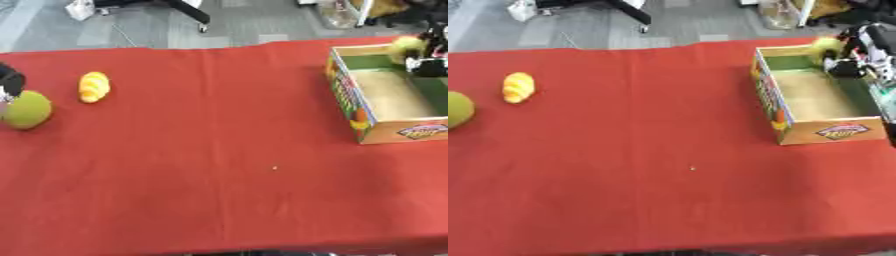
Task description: Pick up the objects with one hand, pass them to the other hand, and then place them into the box on the other side of the table.
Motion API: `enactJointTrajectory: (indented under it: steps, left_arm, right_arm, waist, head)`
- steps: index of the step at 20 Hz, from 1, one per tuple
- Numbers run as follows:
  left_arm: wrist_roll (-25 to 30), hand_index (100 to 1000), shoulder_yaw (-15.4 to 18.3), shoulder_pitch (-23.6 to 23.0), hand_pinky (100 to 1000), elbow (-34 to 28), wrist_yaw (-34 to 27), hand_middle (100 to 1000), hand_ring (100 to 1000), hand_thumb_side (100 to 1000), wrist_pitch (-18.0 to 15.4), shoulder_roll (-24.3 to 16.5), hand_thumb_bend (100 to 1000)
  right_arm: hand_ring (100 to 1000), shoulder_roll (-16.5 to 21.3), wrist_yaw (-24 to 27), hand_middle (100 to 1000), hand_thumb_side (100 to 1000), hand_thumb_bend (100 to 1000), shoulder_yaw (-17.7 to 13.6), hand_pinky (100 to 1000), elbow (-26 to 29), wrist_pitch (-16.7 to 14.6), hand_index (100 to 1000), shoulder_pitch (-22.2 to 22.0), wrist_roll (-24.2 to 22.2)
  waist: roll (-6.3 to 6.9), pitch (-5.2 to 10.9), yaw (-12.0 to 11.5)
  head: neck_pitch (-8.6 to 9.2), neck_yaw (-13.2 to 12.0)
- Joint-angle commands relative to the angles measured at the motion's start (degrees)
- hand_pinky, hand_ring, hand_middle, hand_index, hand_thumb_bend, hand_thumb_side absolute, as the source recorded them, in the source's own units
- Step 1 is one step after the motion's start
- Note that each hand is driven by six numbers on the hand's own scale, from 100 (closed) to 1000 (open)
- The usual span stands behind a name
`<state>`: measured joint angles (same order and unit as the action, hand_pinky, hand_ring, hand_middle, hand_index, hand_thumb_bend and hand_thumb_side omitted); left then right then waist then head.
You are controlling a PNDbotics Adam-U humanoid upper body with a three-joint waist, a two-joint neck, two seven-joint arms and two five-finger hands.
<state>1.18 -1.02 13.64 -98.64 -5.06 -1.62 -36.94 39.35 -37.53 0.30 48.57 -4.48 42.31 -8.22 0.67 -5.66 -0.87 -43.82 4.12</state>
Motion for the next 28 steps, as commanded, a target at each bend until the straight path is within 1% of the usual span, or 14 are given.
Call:
enactJointTrajectory:
  steps: [1, 4, 5, 7, 8, 9, 11, 15, 17, 19, 20, 22, 25, 28]
  left_arm:
    - [-0.59, 608, 1.35, 0.37, 697, 0.14, -0.38, 571, 641, 497, -0.10, -0.95, 421]
    - [-0.86, 609, 1.63, 0.36, 697, 0.60, -0.36, 571, 641, 497, -0.17, -0.83, 422]
    - [-0.92, 609, 1.70, 0.42, 698, 0.71, -0.30, 571, 642, 495, -0.19, -0.86, 424]
    - [-1.26, 611, 2.11, 0.77, 698, 1.01, 0.03, 573, 643, 491, -0.13, -1.25, 428]
    - [-1.55, 611, 2.42, 1.18, 698, 1.30, 0.45, 574, 644, 488, 0.01, -1.69, 430]
    - [-1.85, 613, 2.67, 1.61, 699, 1.62, 0.93, 577, 648, 484, 0.17, -2.09, 438]
    - [-2.52, 621, 3.53, 3.17, 704, 2.64, 2.66, 586, 657, 467, 0.86, -3.50, 453]
    - [-3.92, 642, 5.77, 7.22, 713, 6.42, 11.18, 605, 672, 431, 3.17, -6.91, 483]
    - [-2.82, 665, 5.81, 9.48, 722, 10.08, 15.40, 621, 683, 416, 4.80, -9.03, 512]
    - [-0.32, 679, 5.07, 11.94, 729, 15.30, 20.86, 632, 690, 394, 6.05, -11.42, 530]
    - [1.29, 686, 4.39, 13.13, 733, 18.56, 23.51, 640, 695, 387, 6.63, -12.45, 543]
    - [4.29, 692, 3.14, 15.76, 736, 25.39, 28.65, 650, 699, 334, 7.23, -13.51, 553]
    - [7.84, 698, 1.79, 19.52, 738, 34.82, 35.05, 658, 702, 300, 6.94, -12.89, 568]
    - [12.23, 730, 1.07, 22.84, 756, 42.42, 38.96, 692, 727, 355, 5.10, -10.79, 658]
  right_arm:
    - [729, 2.84, -0.47, 609, 543, 530, -1.90, 714, 0.71, -1.56, 862, -0.02, -1.79]
    - [731, 2.93, 3.37, 601, 551, 538, -2.95, 707, 4.06, -1.74, 876, -1.67, 1.61]
    - [734, 2.97, 4.71, 596, 537, 520, -3.06, 705, 5.48, -1.64, 875, -2.17, 2.90]
    - [731, 2.93, 8.22, 587, 512, 487, -3.59, 701, 10.29, -1.89, 869, -3.38, 6.16]
    - [729, 2.97, 10.19, 585, 497, 467, -3.75, 700, 13.47, -2.08, 863, -4.12, 7.65]
    - [733, 3.06, 11.95, 586, 459, 413, -3.75, 703, 16.45, -2.12, 853, -4.84, 8.70]
    - [732, 3.29, 15.85, 587, 380, 333, -3.59, 706, 24.05, -3.38, 849, -6.60, 9.92]
    - [729, 3.74, 20.68, 588, 331, 265, -2.79, 712, 37.30, -5.41, 848, -10.20, 9.27]
    - [726, 3.51, 21.88, 587, 324, 249, -2.38, 713, 41.89, -6.02, 847, -11.67, 8.02]
    - [724, 3.12, 22.60, 586, 318, 240, -1.95, 713, 45.23, -6.36, 844, -12.74, 6.99]
    - [723, 2.85, 22.93, 585, 318, 236, -1.61, 713, 46.56, -6.59, 843, -13.10, 6.57]
    - [725, 2.38, 23.63, 588, 318, 224, -0.92, 715, 48.68, -7.06, 843, -13.62, 5.56]
    - [724, 1.76, 24.41, 588, 317, 219, -0.11, 717, 50.83, -7.76, 842, -13.93, 3.96]
    - [724, 1.18, 25.18, 587, 319, 205, 0.56, 719, 52.21, -8.22, 839, -13.92, 2.72]
  waist:
    - [-0.60, 0.78, -0.11]
    - [-0.64, 0.69, -0.15]
    - [-0.64, 0.67, -0.16]
    - [-0.60, 0.64, -0.11]
    - [-0.58, 0.64, -0.06]
    - [-0.56, 0.65, -0.02]
    - [-0.55, 0.70, 0.15]
    - [-0.64, 0.85, 0.66]
    - [-0.62, 0.91, 0.94]
    - [-0.56, 0.96, 1.25]
    - [-0.51, 0.98, 1.46]
    - [-0.44, 1.01, 1.79]
    - [-0.43, 1.04, 2.18]
    - [-0.54, 0.99, 2.54]
  head:
    - [-0.29, -0.14]
    - [-0.29, -0.55]
    - [-0.29, -0.72]
    - [-0.29, -1.37]
    - [-0.29, -1.72]
    - [-0.29, -1.97]
    - [-0.29, -2.50]
    - [-0.29, -3.77]
    - [-0.29, -4.71]
    - [-0.29, -5.97]
    - [-0.29, -6.68]
    - [-0.29, -7.73]
    - [-0.29, -8.82]
    - [-0.29, -9.53]
